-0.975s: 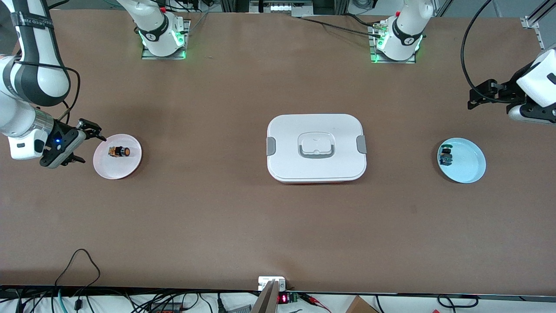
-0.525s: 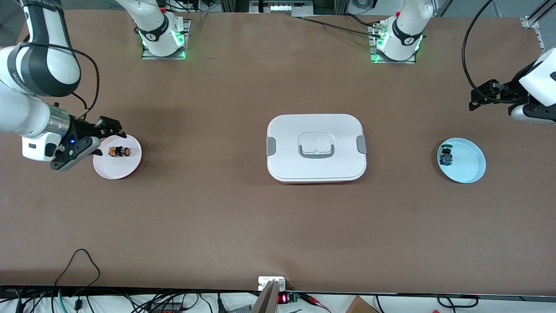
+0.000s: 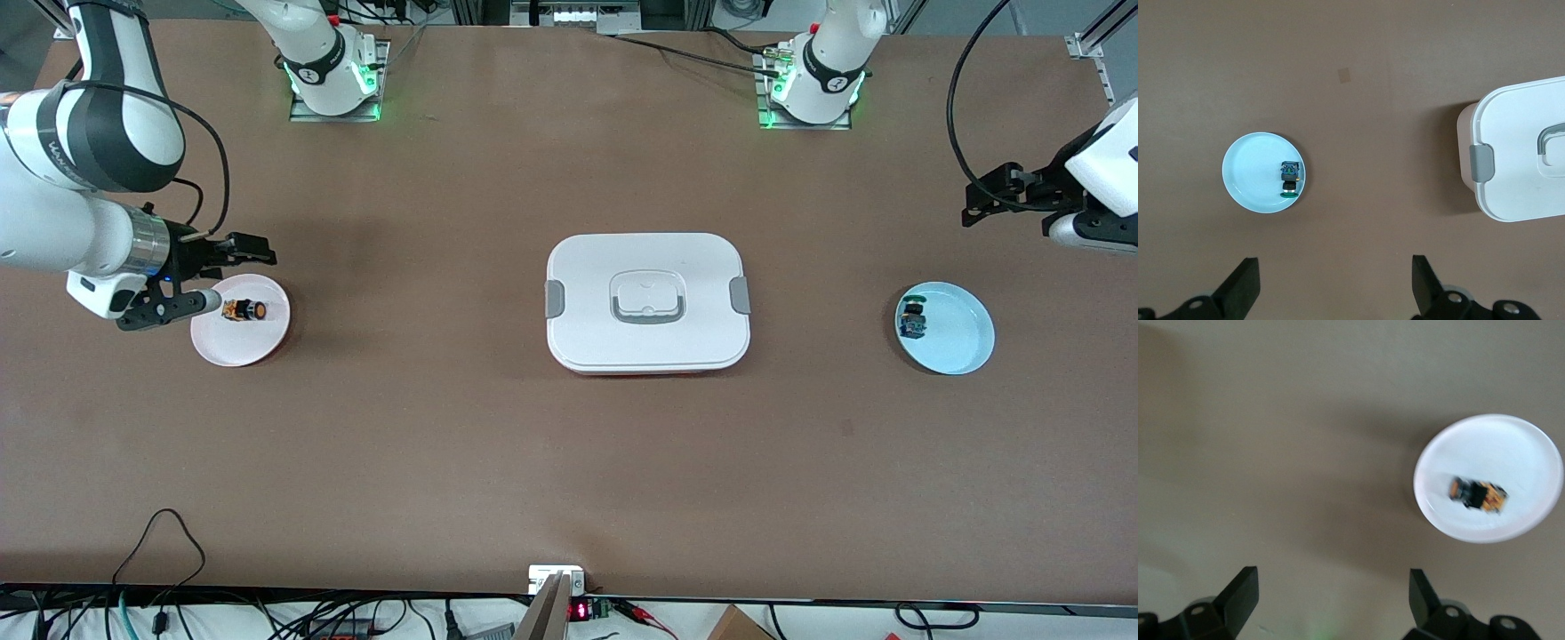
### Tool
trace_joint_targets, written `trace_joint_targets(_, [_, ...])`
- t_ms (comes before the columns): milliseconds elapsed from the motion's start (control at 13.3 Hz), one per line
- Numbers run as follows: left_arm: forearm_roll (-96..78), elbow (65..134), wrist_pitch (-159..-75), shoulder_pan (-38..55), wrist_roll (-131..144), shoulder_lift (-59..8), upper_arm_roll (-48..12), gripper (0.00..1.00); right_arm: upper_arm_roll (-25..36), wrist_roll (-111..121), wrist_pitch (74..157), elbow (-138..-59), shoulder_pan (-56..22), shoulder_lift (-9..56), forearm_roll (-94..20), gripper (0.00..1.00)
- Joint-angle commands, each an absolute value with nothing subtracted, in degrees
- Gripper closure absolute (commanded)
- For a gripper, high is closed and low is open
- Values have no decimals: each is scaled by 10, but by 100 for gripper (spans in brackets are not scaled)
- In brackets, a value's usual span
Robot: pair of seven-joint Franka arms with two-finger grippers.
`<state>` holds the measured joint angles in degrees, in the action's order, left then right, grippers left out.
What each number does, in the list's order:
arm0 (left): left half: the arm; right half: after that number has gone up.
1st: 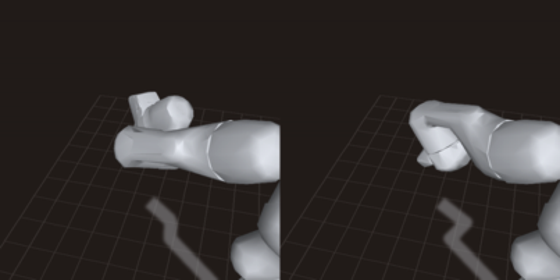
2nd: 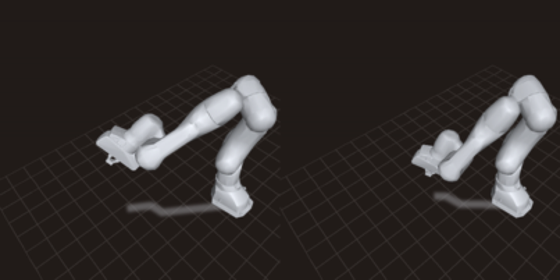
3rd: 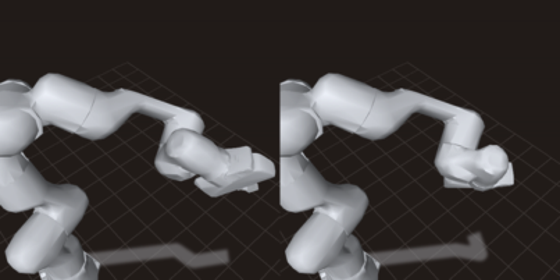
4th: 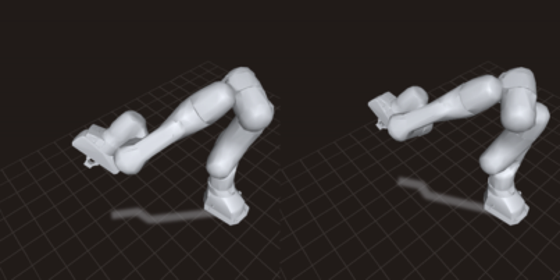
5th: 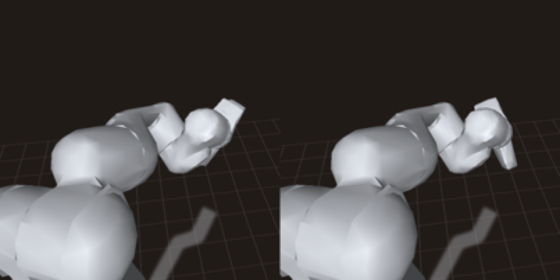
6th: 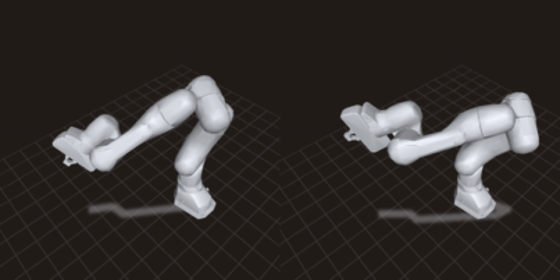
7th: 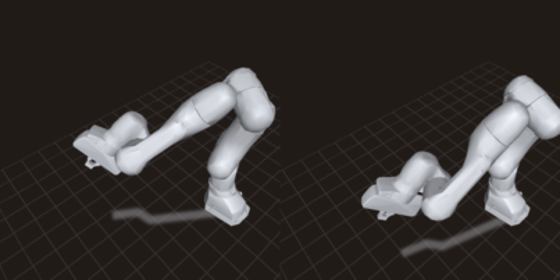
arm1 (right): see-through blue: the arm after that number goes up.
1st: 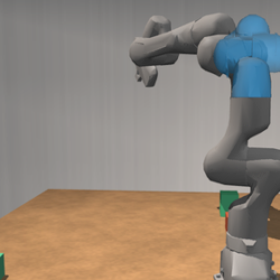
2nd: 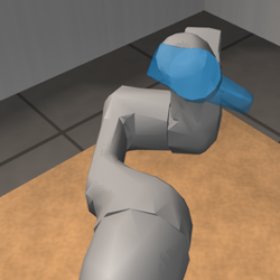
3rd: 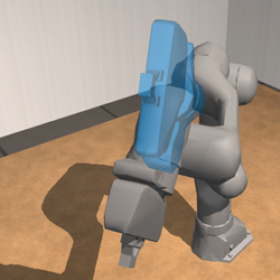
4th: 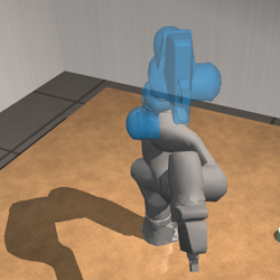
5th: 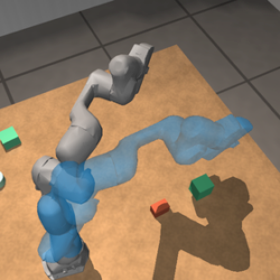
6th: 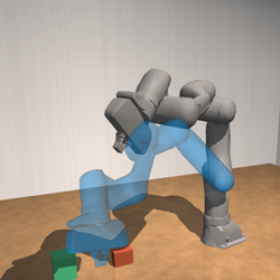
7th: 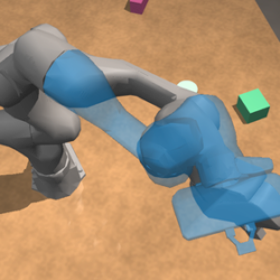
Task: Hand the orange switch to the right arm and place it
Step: 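Open the right gripper and lift it away from the switch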
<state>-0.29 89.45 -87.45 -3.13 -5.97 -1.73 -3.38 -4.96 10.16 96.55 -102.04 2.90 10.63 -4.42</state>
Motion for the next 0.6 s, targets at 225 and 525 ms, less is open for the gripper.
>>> trace_joint_targets(225, [7,889,-869,-35,-63,-12,-33,0,-46,58,903,-919,13,95,90,0])
trace_joint_targets(525, [6,895,-872,-48,-64,-11,-33,0,-38,40,909,-894,19,84,14,0])
